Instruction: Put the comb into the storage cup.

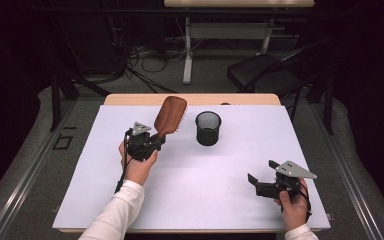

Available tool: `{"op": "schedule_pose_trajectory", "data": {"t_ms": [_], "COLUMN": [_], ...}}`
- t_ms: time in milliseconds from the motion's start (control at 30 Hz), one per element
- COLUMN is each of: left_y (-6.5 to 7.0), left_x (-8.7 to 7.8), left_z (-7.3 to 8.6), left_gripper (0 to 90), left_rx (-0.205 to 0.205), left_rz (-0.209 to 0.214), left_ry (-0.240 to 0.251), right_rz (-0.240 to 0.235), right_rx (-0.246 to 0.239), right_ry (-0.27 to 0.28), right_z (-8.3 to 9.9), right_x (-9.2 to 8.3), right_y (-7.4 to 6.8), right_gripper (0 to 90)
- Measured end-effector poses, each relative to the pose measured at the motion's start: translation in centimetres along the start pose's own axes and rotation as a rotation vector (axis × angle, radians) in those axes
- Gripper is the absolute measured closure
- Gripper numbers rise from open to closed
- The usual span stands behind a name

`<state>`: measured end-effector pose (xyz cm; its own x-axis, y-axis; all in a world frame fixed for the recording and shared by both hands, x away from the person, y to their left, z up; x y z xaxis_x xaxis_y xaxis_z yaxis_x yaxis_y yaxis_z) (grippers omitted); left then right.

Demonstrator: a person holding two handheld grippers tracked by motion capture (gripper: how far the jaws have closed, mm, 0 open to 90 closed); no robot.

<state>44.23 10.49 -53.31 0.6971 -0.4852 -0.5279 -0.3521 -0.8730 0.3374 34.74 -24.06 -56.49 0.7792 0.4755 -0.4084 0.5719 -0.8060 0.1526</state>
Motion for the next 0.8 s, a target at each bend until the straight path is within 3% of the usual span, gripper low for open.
{"op": "schedule_pose_trajectory", "data": {"t_ms": [800], "left_y": [2.5], "left_x": [-2.8], "left_z": [-0.1], "left_gripper": [72.3], "left_rx": [0.04], "left_rz": [0.099], "left_ry": [0.069], "right_rz": [0.002], "right_rx": [-0.001], "right_ry": [-0.006], "right_z": [0.1], "right_x": [0.1], "right_y": [0.0], "right_gripper": [6.7]}}
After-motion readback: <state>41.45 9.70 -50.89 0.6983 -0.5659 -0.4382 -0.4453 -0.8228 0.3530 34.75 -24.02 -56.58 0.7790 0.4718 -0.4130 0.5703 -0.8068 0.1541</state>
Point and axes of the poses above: each handheld gripper's, and its own axes: x roughly forward along the jaws, z roughly out of its underside, y roughly to its right, the point moved 8 cm from there along x, roughly forward along the jaws, and after that the axes turned 13 degrees about -x, right-handed, at the moved point
